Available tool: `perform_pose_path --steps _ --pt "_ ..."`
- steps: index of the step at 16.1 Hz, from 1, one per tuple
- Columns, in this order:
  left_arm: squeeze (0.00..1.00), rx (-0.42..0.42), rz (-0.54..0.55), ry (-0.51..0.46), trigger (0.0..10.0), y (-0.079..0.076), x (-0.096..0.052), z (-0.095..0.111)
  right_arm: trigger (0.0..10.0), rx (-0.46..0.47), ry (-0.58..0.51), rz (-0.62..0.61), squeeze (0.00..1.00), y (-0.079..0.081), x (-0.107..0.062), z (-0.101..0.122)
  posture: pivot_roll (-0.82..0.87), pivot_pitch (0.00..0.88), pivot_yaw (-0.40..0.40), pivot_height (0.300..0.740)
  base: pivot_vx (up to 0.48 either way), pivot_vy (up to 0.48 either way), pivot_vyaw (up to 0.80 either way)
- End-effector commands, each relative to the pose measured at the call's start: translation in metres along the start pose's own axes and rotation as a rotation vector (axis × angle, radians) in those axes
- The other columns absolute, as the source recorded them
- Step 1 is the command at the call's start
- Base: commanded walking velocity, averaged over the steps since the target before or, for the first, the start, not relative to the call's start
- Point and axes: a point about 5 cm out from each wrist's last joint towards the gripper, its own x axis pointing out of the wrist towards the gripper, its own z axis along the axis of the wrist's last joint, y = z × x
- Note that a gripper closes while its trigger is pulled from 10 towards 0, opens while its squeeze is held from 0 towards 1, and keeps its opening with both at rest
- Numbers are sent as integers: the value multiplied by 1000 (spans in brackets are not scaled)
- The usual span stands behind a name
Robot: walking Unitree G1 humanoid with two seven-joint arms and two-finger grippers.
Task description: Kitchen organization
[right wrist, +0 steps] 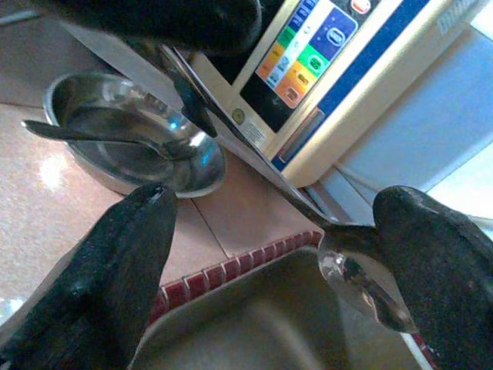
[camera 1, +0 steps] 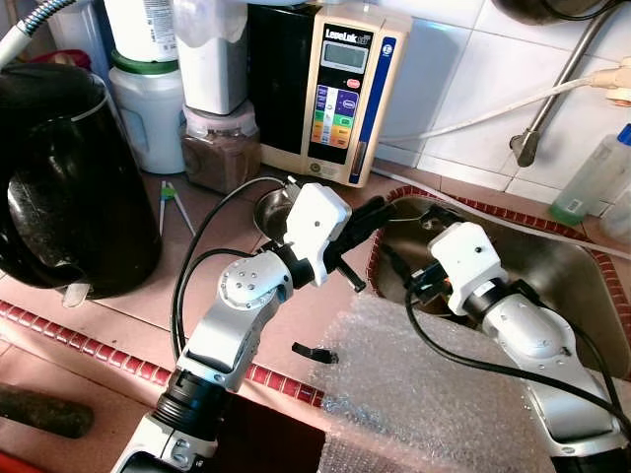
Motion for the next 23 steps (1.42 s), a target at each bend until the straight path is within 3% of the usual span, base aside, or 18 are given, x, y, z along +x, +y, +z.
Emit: perform_pose_path --steps 1,2,3,4,10,14,16,23 --pt "0 35 -81 -61 0 -11 5 14 10000 -29 32 -35 0 -11 -1 -7 63 0 -84 740 0 0 0" --pt "0 44 -104 -72 0 -14 5 16 10000 -24 49 -36 0 -12 -1 -11 63 0 -84 740 0 0 0" --pt "0 57 -131 -88 0 -19 4 19 4078 -30 76 -36 0 -13 0 -19 73 0 -85 740 0 0 0" --pt "0 58 -137 -93 0 -20 4 20 0 -31 84 -34 0 -13 1 -22 74 0 -84 740 0 0 0" --pt "0 51 -187 -107 0 -28 1 20 0 -42 120 -11 0 -4 -1 -35 74 0 -75 740 0 0 0" --pt "0 71 -202 -125 0 -29 4 26 0 -27 87 -5 0 1 2 -32 72 0 -72 740 0 0 0" --pt "0 34 -193 -147 0 -29 5 31 0 -24 67 -2 0 3 3 -29 74 0 -73 740 0 0 0" --pt "0 21 -179 -159 0 -28 4 34 0 -19 43 6 0 4 5 -26 82 0 -80 740 0 0 0"
